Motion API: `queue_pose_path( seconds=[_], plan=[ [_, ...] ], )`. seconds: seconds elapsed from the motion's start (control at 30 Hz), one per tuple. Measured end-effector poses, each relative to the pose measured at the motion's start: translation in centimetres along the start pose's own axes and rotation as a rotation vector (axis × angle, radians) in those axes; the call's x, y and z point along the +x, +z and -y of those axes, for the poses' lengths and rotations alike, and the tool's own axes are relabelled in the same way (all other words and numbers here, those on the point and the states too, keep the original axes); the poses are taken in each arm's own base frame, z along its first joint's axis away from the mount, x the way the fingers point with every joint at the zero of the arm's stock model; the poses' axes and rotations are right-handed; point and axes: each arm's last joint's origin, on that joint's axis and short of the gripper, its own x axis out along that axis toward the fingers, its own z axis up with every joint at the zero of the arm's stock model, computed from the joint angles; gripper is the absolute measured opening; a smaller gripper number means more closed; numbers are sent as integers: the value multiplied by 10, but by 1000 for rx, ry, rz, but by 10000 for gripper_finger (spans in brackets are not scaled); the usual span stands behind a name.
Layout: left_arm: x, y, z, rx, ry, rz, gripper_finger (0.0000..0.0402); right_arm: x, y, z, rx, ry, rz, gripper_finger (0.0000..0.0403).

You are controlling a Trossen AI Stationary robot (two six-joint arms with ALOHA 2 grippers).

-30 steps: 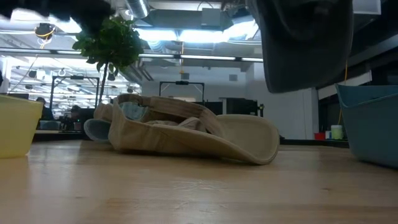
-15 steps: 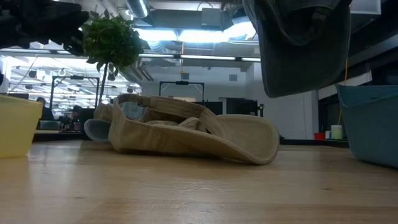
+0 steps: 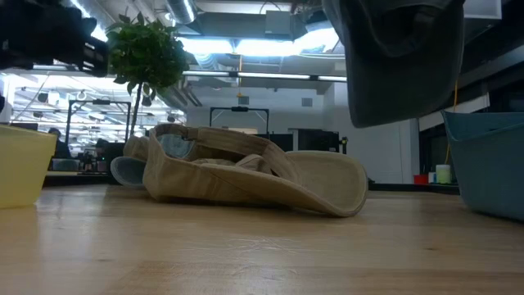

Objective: Pick & Place hat
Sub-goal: Put the right blue cap into the blue bin

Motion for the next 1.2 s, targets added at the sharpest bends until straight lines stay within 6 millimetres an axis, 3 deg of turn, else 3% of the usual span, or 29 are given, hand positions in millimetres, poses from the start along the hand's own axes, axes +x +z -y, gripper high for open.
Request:
queue_pose_path(
  seconds=[0.53, 0.83, 1.2],
  plan=[
    [0, 0, 0, -11, 3, -3, 72, 0, 0, -3, -162, 112, -11, 16],
    [0, 0, 0, -12, 4, -3, 72, -5, 5, -6, -25, 197, -37, 16],
    [0, 0, 0, -12, 4, -3, 72, -19, 5, -10, -41, 261, -13, 16]
  ],
)
